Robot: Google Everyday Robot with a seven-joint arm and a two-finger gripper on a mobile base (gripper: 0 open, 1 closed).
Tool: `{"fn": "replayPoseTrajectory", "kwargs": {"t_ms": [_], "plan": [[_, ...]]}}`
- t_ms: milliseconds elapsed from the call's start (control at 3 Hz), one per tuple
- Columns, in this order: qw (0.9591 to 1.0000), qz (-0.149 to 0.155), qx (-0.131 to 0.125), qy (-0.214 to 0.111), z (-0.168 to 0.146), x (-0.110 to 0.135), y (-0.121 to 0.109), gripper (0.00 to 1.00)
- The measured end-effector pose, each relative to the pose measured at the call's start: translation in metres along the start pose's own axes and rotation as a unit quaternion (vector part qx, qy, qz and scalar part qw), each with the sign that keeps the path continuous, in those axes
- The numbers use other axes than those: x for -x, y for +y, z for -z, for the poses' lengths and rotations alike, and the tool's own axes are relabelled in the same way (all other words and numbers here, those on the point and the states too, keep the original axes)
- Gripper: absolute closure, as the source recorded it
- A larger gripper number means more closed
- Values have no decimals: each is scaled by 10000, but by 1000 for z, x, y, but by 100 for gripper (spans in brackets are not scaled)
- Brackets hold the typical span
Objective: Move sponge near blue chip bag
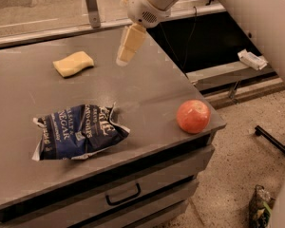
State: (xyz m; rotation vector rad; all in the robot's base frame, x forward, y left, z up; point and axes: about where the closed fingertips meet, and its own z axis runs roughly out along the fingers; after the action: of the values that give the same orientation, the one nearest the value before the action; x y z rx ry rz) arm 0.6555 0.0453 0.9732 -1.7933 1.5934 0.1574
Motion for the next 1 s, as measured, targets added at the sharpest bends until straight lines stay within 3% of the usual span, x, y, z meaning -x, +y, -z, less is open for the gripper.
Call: {"fn": "replayPoseTrajectory", "kwargs": {"t_ms": [333, 1000], "plan": [[10000, -64, 0, 16, -10, -2, -5, 0], [9972, -694, -264, -54, -76, -25, -36, 0]]}}
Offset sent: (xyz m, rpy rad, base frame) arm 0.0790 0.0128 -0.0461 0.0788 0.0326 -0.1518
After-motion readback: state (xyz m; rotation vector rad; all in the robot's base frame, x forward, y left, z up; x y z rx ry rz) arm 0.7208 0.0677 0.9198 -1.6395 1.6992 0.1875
